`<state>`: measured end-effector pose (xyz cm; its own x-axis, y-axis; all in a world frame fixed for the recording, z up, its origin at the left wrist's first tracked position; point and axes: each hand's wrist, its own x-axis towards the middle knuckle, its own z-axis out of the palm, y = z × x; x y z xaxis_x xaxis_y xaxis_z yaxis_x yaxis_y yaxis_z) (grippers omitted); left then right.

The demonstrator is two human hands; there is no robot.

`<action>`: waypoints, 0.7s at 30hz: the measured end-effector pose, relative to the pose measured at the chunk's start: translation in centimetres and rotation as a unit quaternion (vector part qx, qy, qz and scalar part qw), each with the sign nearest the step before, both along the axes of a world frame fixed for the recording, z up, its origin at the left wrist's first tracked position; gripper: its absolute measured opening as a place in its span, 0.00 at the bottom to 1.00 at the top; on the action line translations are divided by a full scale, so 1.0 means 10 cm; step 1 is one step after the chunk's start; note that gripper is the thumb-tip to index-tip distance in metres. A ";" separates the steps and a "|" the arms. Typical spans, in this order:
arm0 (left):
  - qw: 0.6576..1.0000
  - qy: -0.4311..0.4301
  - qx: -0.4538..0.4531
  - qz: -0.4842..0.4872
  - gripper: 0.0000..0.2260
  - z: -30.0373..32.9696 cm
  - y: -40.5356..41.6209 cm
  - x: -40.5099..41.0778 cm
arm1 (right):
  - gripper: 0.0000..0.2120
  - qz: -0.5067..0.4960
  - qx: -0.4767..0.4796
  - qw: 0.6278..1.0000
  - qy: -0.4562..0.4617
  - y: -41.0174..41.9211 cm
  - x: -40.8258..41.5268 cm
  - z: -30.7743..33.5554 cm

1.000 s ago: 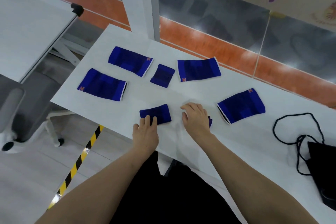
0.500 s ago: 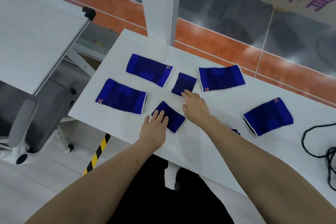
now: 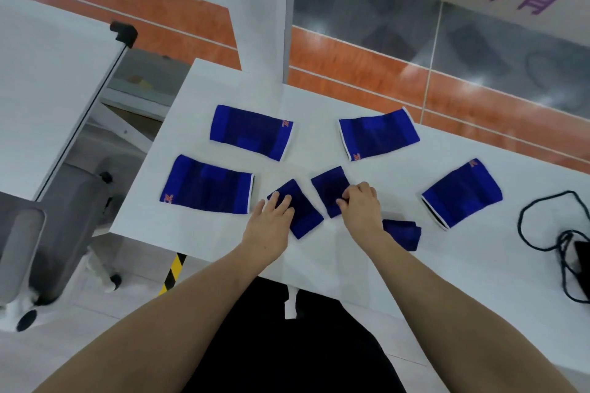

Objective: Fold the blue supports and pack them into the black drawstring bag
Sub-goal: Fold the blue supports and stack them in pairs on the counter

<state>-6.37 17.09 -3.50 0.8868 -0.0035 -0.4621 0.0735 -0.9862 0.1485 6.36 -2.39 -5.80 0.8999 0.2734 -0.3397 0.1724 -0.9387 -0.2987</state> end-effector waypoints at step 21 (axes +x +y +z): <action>0.952 -0.063 -0.197 0.227 0.19 0.12 -0.36 0.05 | 0.09 -0.187 0.292 0.936 0.066 -0.17 -0.05 0.61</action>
